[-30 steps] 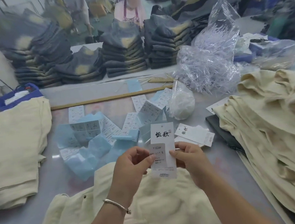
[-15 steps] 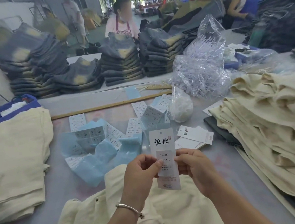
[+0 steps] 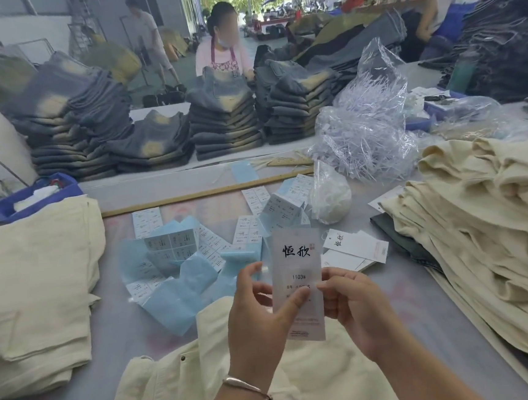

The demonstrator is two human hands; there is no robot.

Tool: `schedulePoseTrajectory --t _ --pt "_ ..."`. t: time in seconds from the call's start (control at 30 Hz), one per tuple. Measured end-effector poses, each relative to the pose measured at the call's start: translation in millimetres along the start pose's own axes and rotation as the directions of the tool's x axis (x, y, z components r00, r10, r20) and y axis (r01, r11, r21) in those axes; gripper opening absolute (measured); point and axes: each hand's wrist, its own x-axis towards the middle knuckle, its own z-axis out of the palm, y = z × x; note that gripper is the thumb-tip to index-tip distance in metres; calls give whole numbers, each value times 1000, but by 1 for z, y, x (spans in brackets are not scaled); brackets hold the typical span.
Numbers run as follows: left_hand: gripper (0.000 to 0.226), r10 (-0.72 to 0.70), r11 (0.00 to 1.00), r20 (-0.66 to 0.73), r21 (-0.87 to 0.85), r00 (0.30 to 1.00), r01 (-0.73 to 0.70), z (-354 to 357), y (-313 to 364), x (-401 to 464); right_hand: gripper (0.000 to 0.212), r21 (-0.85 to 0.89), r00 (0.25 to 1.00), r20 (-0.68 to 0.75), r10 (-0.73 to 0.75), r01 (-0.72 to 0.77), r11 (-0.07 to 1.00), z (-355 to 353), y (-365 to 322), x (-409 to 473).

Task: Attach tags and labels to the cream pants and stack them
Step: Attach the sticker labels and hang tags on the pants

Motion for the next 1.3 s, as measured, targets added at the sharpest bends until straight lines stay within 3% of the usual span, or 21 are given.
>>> schedulePoseTrajectory --t 0.17,0.33,0.5,0.7,0.83,0.93,1.0,1.1,1.17,1.23,1.3 --pt "32 -41 962 196 -258 980 92 2 0 -5 14 -9 1000 3 -7 7 1000 1 1 -1" --pt "8 -38 929 305 -340 952 146 7 -3 -10 23 -167 1000 16 -4 7 986 3 -6 1" --pt "21 -89 896 412 -364 907 253 9 -10 -11 16 -134 991 -130 31 -48 990 -1 -9 7" --pt "41 -95 870 403 -411 910 272 17 -20 -8 17 -50 993 -89 75 -80 996 -12 -2 15" --pt "40 -159 859 387 -399 908 320 27 -22 -5 18 -180 997 23 74 -68 981 -28 2 17" --pt "51 -189 893 368 -321 910 315 40 -20 3 22 -222 999 -33 44 -50 974 -43 6 25" --pt "44 -195 913 341 -279 920 297 52 -19 10 23 -250 996 -72 60 -76 965 -50 13 34" --pt "25 -245 895 313 -291 918 338 72 -25 20 38 -376 985 -129 111 -152 914 -61 23 53" --pt "25 -303 871 291 -302 907 388 83 -30 28 47 -488 984 -172 38 -119 865 -75 25 72" --pt "23 -367 850 240 -305 899 429 92 -33 39 45 -653 967 -231 -104 -75 754 -94 24 97" --pt "17 -412 834 193 -313 890 454 98 -36 50 36 -812 933 -283 -222 -110 573 -113 20 127"
